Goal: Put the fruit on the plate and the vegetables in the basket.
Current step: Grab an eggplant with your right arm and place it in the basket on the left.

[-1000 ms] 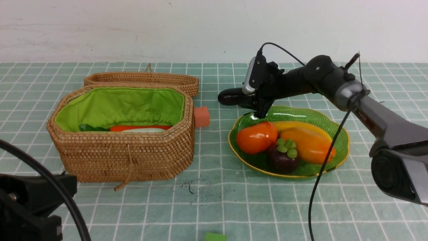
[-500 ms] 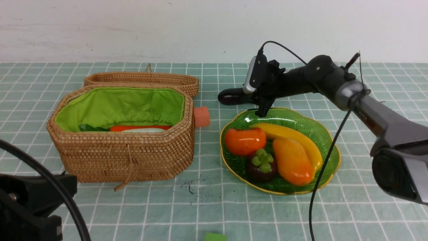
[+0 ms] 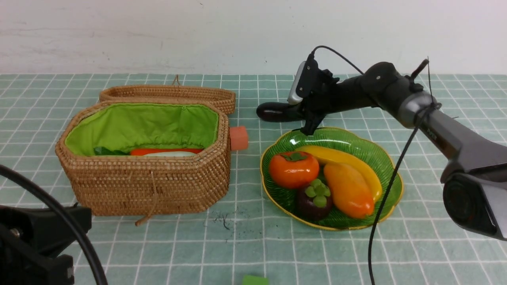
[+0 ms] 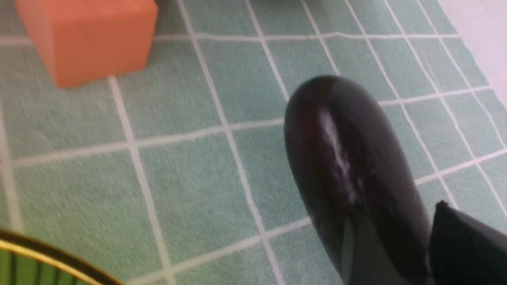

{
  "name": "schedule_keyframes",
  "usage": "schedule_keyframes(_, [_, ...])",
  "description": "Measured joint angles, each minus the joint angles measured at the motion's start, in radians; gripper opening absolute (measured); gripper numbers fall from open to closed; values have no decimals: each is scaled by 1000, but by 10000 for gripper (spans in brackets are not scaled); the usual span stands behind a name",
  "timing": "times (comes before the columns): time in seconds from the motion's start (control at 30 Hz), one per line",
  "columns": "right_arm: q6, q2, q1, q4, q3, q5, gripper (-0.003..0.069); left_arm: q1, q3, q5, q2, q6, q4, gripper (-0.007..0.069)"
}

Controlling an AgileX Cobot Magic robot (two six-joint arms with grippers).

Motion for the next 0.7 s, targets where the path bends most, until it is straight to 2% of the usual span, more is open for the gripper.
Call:
schedule_keyframes(0.17, [122, -32, -13, 18, 4, 0, 353, 0, 0, -10, 0, 0, -7, -13])
schedule_keyframes(0.27, [312, -43, -46, 17, 4, 5, 341, 0, 0, -39, 0, 0, -7, -13])
schedule_keyframes(0.33, [398, -46, -74, 6, 4, 32, 309, 0, 0, -49, 0, 0, -7, -13])
schedule_keyframes(0.37, [474, -50, -99, -10, 4, 82, 267, 0, 0, -54, 0, 0, -7, -13])
schedule_keyframes(0.4, [474, -51, -103, -13, 4, 91, 267, 0, 0, -54, 0, 0, -7, -13])
schedule_keyframes(0.57, [716, -96, -205, -68, -67, 365, 120, 0, 0, -64, 0, 0, -9, -13])
schedule_keyframes(0.63, [749, -107, -219, -104, -121, 399, 90, 0, 0, -64, 0, 0, -9, -13])
schedule_keyframes(0.7, [766, -119, -228, -195, -201, 438, 52, 0, 0, -67, 0, 0, -11, -13])
